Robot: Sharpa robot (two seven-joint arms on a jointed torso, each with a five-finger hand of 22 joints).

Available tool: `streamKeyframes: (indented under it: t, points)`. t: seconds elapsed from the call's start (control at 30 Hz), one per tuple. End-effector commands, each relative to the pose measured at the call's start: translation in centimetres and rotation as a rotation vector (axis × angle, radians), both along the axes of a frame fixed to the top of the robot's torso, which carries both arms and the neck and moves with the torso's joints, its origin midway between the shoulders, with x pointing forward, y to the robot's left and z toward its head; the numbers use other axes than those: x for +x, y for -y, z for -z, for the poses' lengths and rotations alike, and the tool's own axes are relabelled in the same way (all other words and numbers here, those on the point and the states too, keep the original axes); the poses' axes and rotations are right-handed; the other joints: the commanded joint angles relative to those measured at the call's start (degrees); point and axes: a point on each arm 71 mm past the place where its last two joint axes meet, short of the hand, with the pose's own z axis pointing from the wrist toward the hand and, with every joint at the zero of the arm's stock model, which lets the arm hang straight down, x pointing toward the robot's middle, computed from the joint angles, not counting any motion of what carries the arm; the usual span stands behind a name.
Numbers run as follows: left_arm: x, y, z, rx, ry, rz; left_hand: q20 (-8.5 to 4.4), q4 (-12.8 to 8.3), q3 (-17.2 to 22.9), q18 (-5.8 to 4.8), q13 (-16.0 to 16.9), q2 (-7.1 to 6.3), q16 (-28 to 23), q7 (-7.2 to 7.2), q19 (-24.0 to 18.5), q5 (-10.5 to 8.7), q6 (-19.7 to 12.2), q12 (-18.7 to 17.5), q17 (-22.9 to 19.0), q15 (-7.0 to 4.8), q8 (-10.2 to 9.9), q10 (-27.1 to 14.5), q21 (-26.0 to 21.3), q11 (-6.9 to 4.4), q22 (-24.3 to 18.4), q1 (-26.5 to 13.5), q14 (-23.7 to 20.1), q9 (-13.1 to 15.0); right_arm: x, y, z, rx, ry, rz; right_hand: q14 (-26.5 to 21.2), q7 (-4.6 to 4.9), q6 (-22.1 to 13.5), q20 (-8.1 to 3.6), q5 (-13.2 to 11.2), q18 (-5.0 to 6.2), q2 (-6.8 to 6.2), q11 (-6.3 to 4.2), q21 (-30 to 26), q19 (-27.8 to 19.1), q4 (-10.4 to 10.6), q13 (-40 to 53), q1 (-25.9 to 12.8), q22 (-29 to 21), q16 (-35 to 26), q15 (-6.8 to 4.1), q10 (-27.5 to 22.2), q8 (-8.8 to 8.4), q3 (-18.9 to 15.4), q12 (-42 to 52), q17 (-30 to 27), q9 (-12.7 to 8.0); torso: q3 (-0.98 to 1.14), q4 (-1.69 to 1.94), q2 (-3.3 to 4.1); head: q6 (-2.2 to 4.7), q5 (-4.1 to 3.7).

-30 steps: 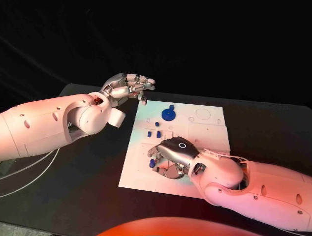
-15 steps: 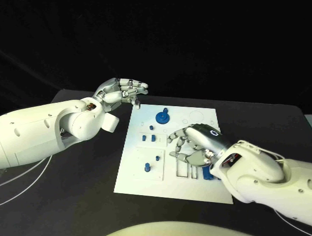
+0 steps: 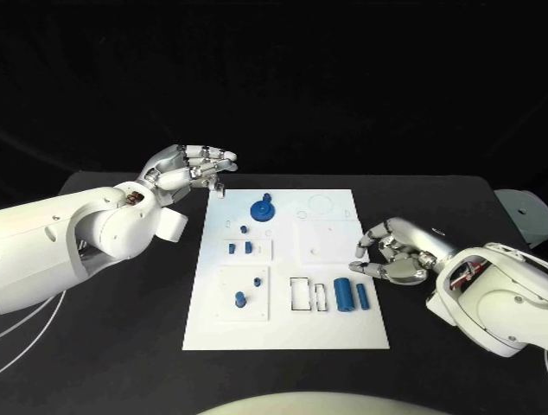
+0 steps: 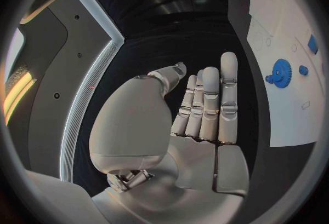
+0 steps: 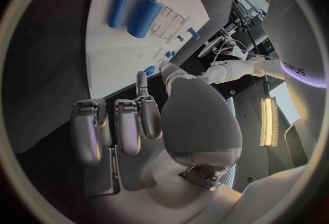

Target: Assemble the parts on the task board

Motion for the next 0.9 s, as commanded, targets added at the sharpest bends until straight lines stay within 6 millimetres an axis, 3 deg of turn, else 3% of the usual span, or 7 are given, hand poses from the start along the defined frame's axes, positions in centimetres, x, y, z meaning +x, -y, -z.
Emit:
streamKeyframes:
  t: [0.03,0.13,0.27,0.67,0.9]
  points:
    - [-0.1,0.1,0.0,-0.012,0.003,0.015,-0.03,-0.1,-0.2,0.82,-0.1,0.47,0.2,0.07,0.5,-0.27,-0.2,0.2,-0.1,0.04,-0.3,-0.4,-0.4,-0.13,-0.1,-0.2,-0.5,-0.1,-0.6,0.4,0.8,-0.081,-0.040,0.057,4.8,0.02,-0.5,-0.17,0.2,-1.05,-0.10,0.20,0.5,4.9,0.0,7.2,-1.2,13.1,0.3,-0.09,1.1,-0.22,-0.9,0.1,7.8,0.1,-0.03,-0.38,-0.16,-0.20,-0.72]
    - [-0.1,0.2,0.0,-0.013,0.002,0.017,-0.03,-0.1,-0.2,0.82,-0.1,0.47,0.2,0.07,0.5,-0.27,-0.2,0.2,-0.1,0.04,-0.3,-0.4,-0.4,-0.13,-0.1,-0.2,-0.5,-0.1,-1.2,0.5,1.5,-0.106,-0.067,0.070,4.9,0.01,-0.7,-0.10,3.4,-1.18,0.31,0.22,1.0,5.2,0.0,7.7,-3.5,13.5,0.7,-0.03,1.1,-0.34,-3.4,0.5,8.7,0.5,-0.07,-0.35,-0.19,-0.21,-0.83]
    - [-0.1,0.2,0.0,-0.013,0.001,0.017,-0.01,0.0,-0.2,0.82,-0.1,0.48,0.2,0.08,0.5,-0.27,-0.2,0.2,-0.1,0.05,-0.3,-0.4,-0.4,-0.12,-0.1,-0.3,-0.5,-0.1,-1.8,0.1,2.1,-0.121,-0.088,0.069,5.3,-0.03,-0.7,-0.06,2.1,-1.31,1.16,0.22,1.4,5.4,0.1,9.6,-4.9,14.0,1.5,-0.01,2.3,-0.38,-5.3,2.7,10.9,0.8,-0.11,-0.26,-0.17,-0.22,-1.13]
    - [-0.2,0.0,0.1,-0.010,-0.005,0.018,-0.01,0.1,-0.3,0.81,-0.1,0.49,0.2,0.08,0.5,-0.27,-0.2,0.3,-0.1,0.06,-0.3,-0.4,-0.4,-0.12,-0.1,-0.4,-0.5,-0.1,-2.2,-1.2,3.1,-0.128,-0.098,0.050,5.4,-0.05,-0.7,-0.05,1.5,-1.36,1.51,0.22,1.6,5.5,0.0,9.6,-5.0,14.1,1.6,0.01,2.2,-0.39,-6.5,2.6,11.4,1.0,-0.14,-0.35,-0.11,0.27,-1.04]
    - [-0.2,0.0,0.1,-0.010,-0.006,0.019,-0.01,0.1,-0.3,0.81,-0.1,0.49,0.2,0.08,0.5,-0.27,-0.2,0.3,-0.1,0.06,-0.3,-0.4,-0.4,-0.12,-0.1,-0.4,-0.5,-0.1,-2.3,-1.9,4.1,-0.130,-0.113,0.039,5.4,-0.05,-0.7,-0.05,1.4,-1.36,1.53,0.22,1.6,5.5,0.0,9.5,-4.9,14.1,1.7,0.01,2.1,-0.39,-6.7,2.4,11.5,1.0,-0.09,-0.34,-0.09,-0.10,-0.92]
